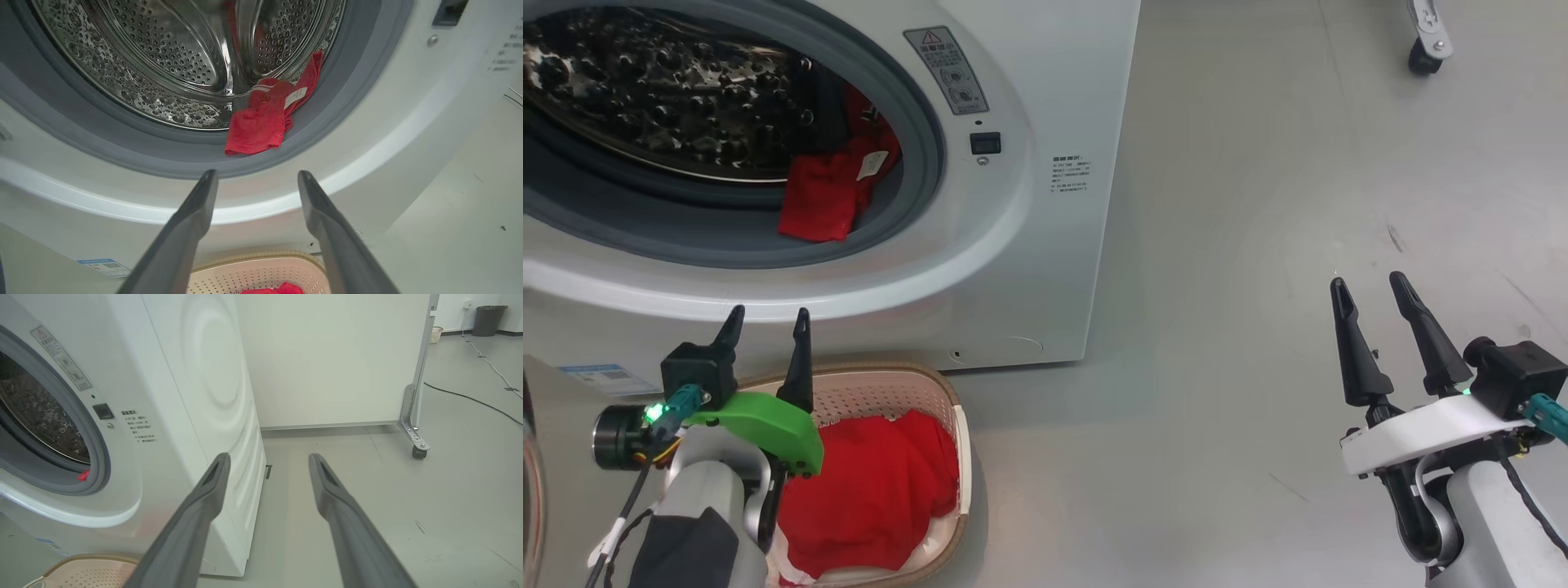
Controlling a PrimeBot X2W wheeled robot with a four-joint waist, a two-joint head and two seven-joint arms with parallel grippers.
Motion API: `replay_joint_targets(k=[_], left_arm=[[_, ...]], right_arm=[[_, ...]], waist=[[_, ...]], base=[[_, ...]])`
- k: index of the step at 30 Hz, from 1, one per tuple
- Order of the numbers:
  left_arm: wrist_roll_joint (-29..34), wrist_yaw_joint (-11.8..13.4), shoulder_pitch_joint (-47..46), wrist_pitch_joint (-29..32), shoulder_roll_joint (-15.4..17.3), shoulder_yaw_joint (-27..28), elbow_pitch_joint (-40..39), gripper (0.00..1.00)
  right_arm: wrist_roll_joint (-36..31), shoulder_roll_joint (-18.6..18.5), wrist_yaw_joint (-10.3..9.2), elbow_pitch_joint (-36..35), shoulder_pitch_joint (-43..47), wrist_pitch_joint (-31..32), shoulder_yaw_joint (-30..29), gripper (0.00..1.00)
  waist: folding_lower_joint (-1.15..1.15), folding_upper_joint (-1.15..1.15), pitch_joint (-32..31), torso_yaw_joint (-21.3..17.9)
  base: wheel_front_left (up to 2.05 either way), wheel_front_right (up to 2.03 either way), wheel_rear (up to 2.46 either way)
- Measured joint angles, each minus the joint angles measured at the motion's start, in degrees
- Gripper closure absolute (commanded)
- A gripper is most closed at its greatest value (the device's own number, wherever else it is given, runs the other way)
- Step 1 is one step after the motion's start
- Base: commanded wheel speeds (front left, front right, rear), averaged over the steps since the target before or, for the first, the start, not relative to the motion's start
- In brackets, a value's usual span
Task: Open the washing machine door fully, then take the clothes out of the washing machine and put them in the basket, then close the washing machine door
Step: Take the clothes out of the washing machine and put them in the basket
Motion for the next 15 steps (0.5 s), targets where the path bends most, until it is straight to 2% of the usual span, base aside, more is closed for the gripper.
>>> replay_joint_targets(k=[15], left_arm=[[0.0, -0.5, 6.6, 0.0, -0.1, -0.8, -12.2, 0.0]], right_arm=[[-0.3, 0.5, 0.0, -1.5, 2.6, 0.0, -0.3, 0.0]], waist=[[0.0, 0.0, -5.3, 2.9]], base=[[0.0, 0.0, 0.0]])
